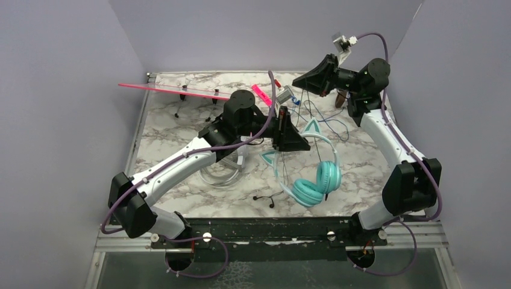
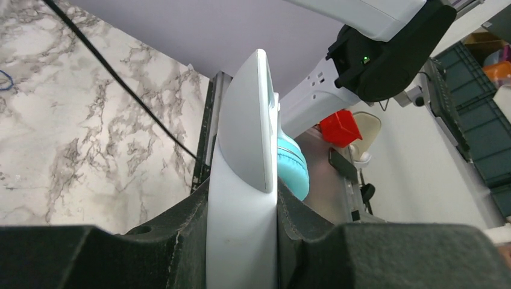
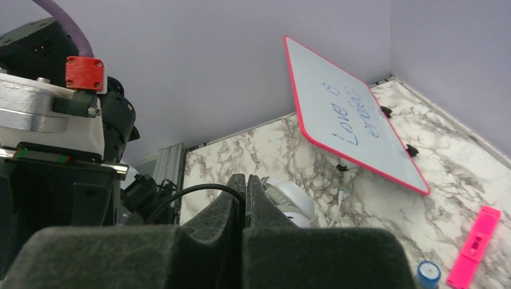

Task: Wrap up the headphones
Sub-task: Wrap the headphones cable around the headphones.

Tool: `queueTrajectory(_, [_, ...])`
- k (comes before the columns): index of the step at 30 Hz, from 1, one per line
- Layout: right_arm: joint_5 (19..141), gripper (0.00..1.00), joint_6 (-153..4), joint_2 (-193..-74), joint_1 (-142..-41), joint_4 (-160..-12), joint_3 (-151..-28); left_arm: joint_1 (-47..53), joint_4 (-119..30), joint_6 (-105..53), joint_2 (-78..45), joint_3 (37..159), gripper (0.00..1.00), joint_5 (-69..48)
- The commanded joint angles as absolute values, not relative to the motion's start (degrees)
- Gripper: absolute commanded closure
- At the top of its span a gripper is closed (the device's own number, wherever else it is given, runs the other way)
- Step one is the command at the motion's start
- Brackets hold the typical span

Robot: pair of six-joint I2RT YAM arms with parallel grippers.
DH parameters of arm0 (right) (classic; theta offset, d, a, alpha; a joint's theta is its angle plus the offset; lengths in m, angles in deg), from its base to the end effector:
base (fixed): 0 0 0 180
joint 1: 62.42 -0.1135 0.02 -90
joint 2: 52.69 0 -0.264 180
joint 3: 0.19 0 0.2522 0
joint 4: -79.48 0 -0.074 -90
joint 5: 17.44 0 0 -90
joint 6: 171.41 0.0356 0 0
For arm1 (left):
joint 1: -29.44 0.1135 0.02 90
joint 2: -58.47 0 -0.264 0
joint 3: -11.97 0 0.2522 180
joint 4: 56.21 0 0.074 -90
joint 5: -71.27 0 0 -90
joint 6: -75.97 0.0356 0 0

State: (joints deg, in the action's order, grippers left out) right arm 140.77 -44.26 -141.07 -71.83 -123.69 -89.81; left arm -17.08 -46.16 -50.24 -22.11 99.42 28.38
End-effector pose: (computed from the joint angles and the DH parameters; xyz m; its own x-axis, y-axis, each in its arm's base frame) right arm 0.3341 0.0889 0.4189 -0.2154 0.1915 -0.9575 -0.9595 0.1409 0.2441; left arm 0.2049 -0.2540 0.3987 -0.6199 0.0694 -0.7816 0.7821 -0.0266 -0.6226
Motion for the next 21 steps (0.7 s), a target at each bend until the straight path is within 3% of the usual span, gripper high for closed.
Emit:
queueTrajectory(1, [140.4, 0.99, -42.1, -141.6, -73.6, -122.3, -89.7, -18.6, -47.5, -44.6, -20.2, 99.9, 1.00, 21.6])
queueTrajectory(6, [137.1, 0.99, -49.0, -138.7, -73.6, -109.7, -92.7, -18.6, -40.8, -40.3, -17.9, 97.8, 1.00, 8.4])
queueTrajectory(11, [132.7, 0.99, -55.2, -137.5, -73.6, -96.5, -101.8, -18.6, -39.7, -40.2, -14.5, 93.3, 1.00, 3.6])
queueTrajectory(21, [132.3, 0.99, -57.0, -137.6, -73.7, -87.8, -109.6, -18.6, -41.1, -42.6, -10.0, 85.0, 1.00, -7.6])
